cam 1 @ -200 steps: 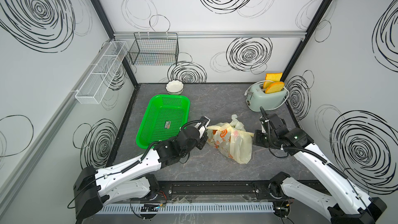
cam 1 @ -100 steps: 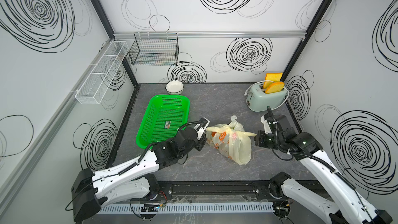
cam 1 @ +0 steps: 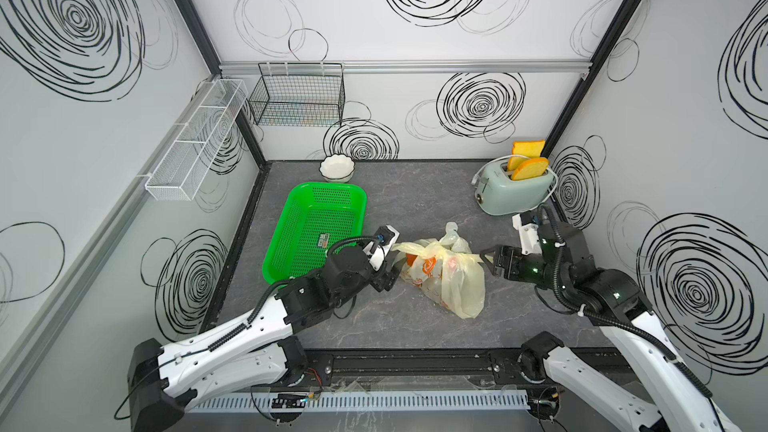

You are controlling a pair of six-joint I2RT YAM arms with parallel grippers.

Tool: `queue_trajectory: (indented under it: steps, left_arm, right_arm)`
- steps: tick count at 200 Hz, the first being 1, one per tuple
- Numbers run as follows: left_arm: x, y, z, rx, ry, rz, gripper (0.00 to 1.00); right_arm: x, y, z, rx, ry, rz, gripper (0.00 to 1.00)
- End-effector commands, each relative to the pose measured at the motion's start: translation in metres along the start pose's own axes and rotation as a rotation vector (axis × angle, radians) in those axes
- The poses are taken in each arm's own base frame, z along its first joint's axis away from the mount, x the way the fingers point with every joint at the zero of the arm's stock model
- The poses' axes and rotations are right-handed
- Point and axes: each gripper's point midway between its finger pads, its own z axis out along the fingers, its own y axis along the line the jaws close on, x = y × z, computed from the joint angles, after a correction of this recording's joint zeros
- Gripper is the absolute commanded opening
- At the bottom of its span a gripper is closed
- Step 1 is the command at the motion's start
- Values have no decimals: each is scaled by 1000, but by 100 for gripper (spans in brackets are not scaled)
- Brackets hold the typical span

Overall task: Place the pineapple into a plastic bag & tie a knot
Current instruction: Tie the plastic bag at the center of the board, then reset both arms

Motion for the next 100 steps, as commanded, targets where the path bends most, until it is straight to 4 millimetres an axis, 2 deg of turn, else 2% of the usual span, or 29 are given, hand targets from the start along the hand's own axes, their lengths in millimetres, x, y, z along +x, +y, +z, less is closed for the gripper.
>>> queue_trajectory:
  steps: [1, 13, 27, 44, 59, 73, 87, 100]
  left_arm:
    - [-24, 38, -20, -174, -124, -69, 97]
    - [-27, 70, -29, -303, -167, -153, 97]
    - [-22, 114, -39, -455, -195, -260, 97]
    - [2, 174, -60, -700, -219, -372, 97]
    - [30, 219, -86, -921, -254, -443, 98]
    - [51, 241, -98, -1010, -270, -430, 97]
    - [70, 254, -99, -1020, -261, -380, 98]
    - [83, 264, -98, -1009, -250, -356, 98]
  right_arm:
    - [-31, -15, -15, 107, -163, 41, 84]
    - [-43, -34, -13, 211, -233, 64, 89]
    - [-57, -60, -5, 355, -316, 47, 91]
    - [-68, -102, 5, 557, -444, 31, 98]
    - [-78, -122, 22, 610, -574, -76, 98]
    - [-77, -136, 42, 601, -690, -181, 97]
    - [-77, -159, 49, 565, -811, -162, 96]
    - [-75, -179, 59, 503, -827, -121, 96]
